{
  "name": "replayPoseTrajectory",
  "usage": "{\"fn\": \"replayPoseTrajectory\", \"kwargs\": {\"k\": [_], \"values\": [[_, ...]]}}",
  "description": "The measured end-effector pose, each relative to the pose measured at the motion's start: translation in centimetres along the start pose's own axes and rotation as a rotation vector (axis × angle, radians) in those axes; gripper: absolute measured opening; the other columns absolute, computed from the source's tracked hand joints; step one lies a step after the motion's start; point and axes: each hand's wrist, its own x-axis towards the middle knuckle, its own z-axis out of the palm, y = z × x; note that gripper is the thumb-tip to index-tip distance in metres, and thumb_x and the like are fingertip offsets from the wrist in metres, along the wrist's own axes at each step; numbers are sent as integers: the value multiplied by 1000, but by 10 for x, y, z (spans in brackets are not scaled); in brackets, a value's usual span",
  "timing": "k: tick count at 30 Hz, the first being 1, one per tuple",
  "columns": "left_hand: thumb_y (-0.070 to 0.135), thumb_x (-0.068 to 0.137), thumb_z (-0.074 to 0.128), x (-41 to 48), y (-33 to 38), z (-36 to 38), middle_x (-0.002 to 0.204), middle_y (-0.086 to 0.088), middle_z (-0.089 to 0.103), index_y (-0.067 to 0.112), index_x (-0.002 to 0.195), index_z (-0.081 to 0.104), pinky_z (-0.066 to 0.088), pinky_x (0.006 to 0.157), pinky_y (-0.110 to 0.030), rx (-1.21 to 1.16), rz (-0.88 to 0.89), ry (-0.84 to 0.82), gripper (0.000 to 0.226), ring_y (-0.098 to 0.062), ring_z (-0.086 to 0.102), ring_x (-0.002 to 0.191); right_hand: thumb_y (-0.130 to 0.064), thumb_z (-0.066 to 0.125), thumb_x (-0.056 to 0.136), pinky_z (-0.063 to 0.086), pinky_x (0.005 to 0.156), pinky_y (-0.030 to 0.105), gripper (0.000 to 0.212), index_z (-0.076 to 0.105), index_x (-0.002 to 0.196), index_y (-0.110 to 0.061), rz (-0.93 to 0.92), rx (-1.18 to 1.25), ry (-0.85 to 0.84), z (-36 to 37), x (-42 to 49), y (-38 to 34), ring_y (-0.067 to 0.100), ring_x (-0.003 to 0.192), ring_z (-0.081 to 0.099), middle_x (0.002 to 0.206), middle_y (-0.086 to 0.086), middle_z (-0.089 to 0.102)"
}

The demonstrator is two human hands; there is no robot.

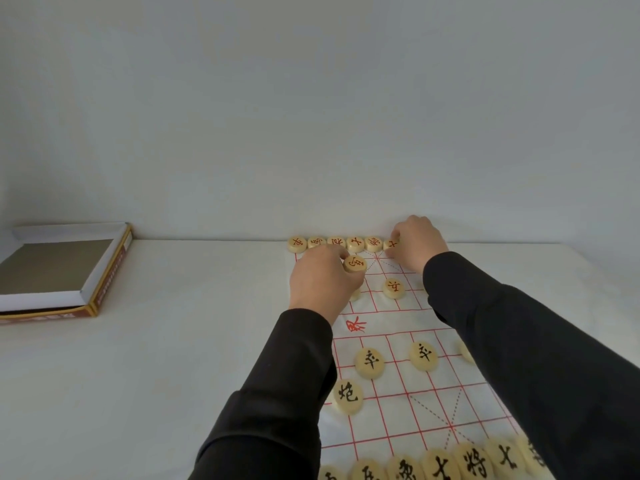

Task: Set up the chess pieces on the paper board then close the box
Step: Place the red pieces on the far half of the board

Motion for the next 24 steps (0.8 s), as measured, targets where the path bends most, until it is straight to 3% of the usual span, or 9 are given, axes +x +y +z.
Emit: {"fn": "replayPoseTrajectory", "kwargs": {"k": [3,18,24], "values": [[33,84,63,-1,0,0,85,7,59,20,109,64,51,71,-23,-9,-3,2,29,-11,57,79,-30,62,86,43,91,33,38,58,120,-13,8,56,7,1,-2,7,25,110,49,118,8,52],[33,84,63,0,-1,3,92,7,62,21,115,62,47,70,-20,17,2,6,32,-9,53,78,-23,64,86,43,81,28,23,65,108,-15,-6,155,80,8,2,15,21,99,54,108,5,59],[36,84,63,-1,-4,-1,91,7,60,22,113,63,49,72,-21,10,46,24,33,-10,55,81,-31,66,84,43,85,31,32,63,111,-13,0,156,85,6,0,14,22,102,53,109,7,57]]}}
